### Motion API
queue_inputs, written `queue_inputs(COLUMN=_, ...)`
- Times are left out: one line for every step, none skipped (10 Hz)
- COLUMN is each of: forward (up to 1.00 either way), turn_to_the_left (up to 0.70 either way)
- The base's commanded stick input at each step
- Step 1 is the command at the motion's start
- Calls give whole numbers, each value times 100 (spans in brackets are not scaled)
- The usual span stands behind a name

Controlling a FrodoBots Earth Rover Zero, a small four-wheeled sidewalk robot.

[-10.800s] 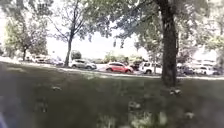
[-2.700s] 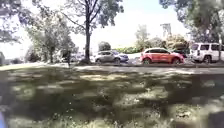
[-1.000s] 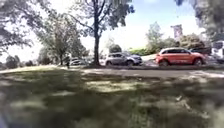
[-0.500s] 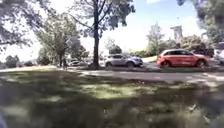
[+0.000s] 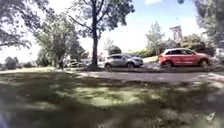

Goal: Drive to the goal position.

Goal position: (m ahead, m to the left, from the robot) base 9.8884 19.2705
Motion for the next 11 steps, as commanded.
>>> queue_inputs(forward=70, turn_to_the_left=0)
queue_inputs(forward=70, turn_to_the_left=0)
queue_inputs(forward=70, turn_to_the_left=0)
queue_inputs(forward=70, turn_to_the_left=0)
queue_inputs(forward=70, turn_to_the_left=0)
queue_inputs(forward=70, turn_to_the_left=0)
queue_inputs(forward=70, turn_to_the_left=0)
queue_inputs(forward=70, turn_to_the_left=0)
queue_inputs(forward=70, turn_to_the_left=0)
queue_inputs(forward=70, turn_to_the_left=0)
queue_inputs(forward=70, turn_to_the_left=0)
